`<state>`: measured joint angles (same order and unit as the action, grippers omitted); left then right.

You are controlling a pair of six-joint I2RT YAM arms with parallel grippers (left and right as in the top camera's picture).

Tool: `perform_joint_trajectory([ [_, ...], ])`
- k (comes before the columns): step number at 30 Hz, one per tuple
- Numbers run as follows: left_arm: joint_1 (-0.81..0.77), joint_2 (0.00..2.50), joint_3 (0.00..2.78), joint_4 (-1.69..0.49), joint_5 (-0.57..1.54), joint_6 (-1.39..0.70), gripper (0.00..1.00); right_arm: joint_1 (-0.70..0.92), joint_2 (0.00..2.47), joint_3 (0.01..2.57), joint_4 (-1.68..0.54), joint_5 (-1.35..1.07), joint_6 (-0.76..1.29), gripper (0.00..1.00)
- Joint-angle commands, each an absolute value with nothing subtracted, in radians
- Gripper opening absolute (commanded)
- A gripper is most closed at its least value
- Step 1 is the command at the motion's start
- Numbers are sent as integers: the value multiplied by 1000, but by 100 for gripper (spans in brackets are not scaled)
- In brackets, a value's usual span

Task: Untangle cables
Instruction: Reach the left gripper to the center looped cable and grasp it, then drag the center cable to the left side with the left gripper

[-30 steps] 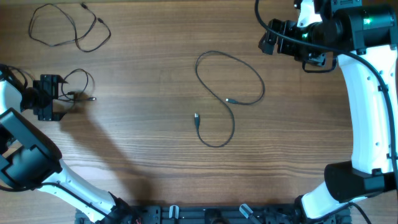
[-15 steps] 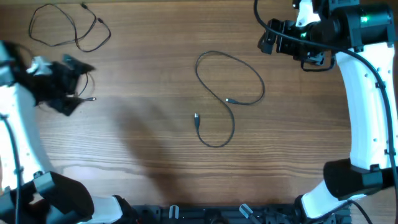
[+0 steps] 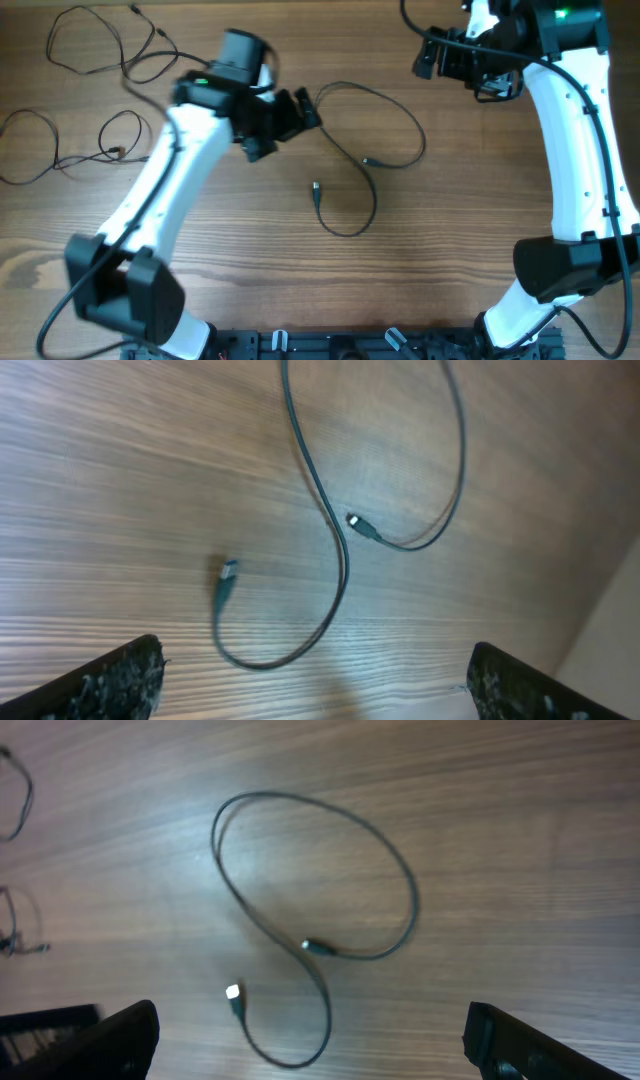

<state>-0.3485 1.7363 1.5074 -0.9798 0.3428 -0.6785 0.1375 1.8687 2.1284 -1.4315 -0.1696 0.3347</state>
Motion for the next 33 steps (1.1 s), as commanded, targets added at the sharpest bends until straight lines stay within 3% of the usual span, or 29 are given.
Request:
perform_joint_trajectory([
  [1,-473,1858,1505,-899,194,-873,95,42,1889,2131,-1431,-132,348,100],
  [6,-629,2041,1505,-734,-52,-985,90,-37,1889,2131,-1459,-127,340,100],
  [12,-689,2125,1505,-703,-323,-1005,89,-37,1889,2131,-1449,-128,341,100],
  [18,-690,2155,1505,-653,-342,-994,74,-37,1889,2131,-1420,-128,341,99],
  [22,-692,2201,1505,-645,-342,-973,74,-37,1889,2131,-1395,-128,341,100],
  [23,-692,2207,1505,-643,-342,-973,71,-37,1889,2131,-1394,-128,341,100],
  [25,-692,2215,1505,-633,-342,-973,50,-37,1889,2131,-1394,-128,341,100],
  [28,-691,2215,1505,-627,-342,-973,4,-37,1889,2131,-1394,-128,341,100],
  [33,-685,2188,1527,-681,-341,-924,4,-37,1889,2131,-1394,-128,341,100],
])
